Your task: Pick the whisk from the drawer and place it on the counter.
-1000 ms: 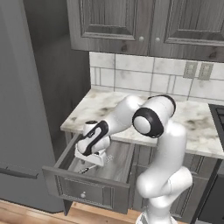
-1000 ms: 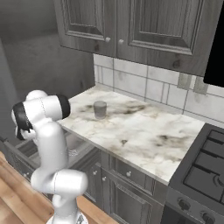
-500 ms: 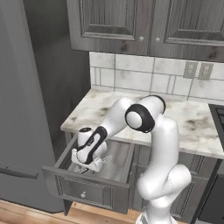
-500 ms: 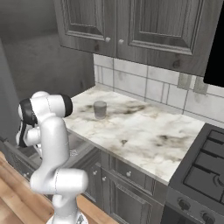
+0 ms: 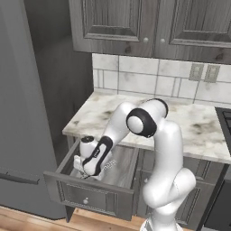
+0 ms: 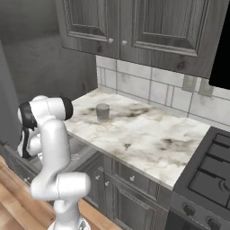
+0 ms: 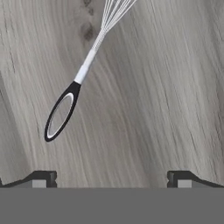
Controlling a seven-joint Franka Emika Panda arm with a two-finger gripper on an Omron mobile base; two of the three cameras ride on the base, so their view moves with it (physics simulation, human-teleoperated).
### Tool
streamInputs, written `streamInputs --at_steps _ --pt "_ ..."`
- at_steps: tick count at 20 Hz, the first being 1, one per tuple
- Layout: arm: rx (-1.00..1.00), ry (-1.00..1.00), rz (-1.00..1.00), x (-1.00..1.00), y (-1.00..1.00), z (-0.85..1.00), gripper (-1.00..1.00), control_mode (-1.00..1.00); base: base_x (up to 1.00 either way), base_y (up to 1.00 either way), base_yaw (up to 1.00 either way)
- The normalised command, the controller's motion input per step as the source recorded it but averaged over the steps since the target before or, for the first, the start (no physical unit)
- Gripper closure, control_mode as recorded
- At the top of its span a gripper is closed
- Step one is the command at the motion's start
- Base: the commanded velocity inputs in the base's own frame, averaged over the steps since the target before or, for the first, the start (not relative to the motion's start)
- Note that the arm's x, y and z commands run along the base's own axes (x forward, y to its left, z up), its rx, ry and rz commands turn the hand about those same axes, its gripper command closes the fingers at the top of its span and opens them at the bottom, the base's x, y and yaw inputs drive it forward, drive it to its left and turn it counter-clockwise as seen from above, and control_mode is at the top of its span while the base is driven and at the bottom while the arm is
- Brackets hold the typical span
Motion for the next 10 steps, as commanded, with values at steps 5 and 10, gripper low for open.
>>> streamInputs --at_steps 5,10 --pt "0.00 -0.04 0.00 0.03 -0.04 -0.05 -1.00 -1.00 0.00 0.00 0.00" --pt "0.00 -0.02 0.00 0.14 -0.09 0.00 -1.00 -1.00 0.00 0.00 0.00"
